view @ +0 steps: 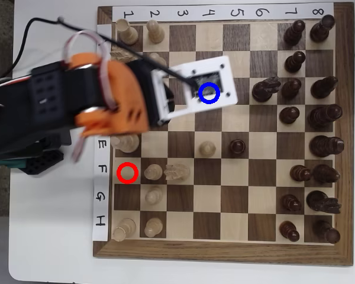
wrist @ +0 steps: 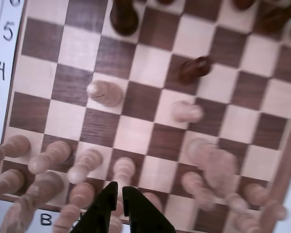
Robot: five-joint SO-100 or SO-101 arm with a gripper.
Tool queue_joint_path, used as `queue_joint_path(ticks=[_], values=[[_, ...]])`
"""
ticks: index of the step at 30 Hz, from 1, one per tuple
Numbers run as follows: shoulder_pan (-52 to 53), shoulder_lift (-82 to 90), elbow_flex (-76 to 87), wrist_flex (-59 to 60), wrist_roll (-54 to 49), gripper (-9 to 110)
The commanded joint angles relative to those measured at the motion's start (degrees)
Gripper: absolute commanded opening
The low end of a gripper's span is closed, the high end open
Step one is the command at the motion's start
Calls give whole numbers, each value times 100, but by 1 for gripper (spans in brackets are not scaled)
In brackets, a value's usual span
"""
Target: Move the piece to destination
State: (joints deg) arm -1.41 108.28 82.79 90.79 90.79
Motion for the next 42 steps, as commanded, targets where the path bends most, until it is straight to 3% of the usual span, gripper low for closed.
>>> queue_joint_path(ticks=[1, 12, 26, 35, 42], values=[[360, 809, -563, 255, -527, 0], [1538, 2426, -1318, 387, -2435, 1], [5924, 2769, -1222, -1169, -6029, 1], [8596, 3340, 668, -2962, -8156, 0], [9229, 4069, 2654, -3542, -9141, 0]])
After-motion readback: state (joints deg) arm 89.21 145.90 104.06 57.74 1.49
